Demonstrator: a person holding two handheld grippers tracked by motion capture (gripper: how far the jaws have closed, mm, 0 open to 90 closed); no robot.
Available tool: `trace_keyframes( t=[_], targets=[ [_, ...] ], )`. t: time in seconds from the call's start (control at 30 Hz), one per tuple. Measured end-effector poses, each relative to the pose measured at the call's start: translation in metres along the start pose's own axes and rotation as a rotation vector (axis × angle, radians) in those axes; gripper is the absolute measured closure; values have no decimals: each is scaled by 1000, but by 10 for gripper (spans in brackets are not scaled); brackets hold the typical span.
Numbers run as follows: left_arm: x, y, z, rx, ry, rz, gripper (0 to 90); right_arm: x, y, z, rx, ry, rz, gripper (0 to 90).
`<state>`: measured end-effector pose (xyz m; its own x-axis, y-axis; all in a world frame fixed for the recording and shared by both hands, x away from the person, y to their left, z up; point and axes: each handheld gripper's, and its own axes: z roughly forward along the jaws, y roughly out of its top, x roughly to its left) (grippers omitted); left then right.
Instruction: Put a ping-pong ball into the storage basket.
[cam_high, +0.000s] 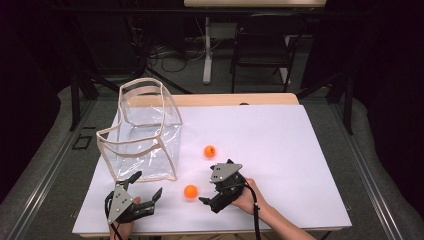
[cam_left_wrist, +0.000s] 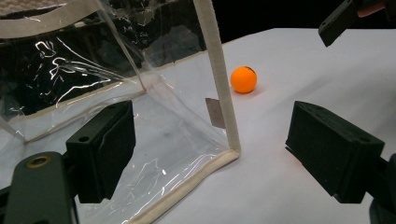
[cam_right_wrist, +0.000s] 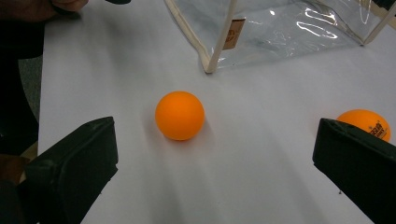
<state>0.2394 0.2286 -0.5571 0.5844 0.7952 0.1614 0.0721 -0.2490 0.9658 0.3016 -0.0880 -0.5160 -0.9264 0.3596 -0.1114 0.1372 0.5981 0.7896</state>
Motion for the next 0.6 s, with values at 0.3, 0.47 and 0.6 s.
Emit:
trace_keyframes(
  t=[0.3, 0.47, 0.6],
  targets=[
    [0, 0, 0, -2, 0, -1, 155, 1, 4, 10, 26, 24, 1, 0],
    [0, 0, 0, -3, 0, 0, 155, 3, 9, 17, 41, 39, -8, 0],
    [0, 0, 0, -1, -2, 2, 155, 3, 10, 21, 49, 50, -6, 0]
  ],
)
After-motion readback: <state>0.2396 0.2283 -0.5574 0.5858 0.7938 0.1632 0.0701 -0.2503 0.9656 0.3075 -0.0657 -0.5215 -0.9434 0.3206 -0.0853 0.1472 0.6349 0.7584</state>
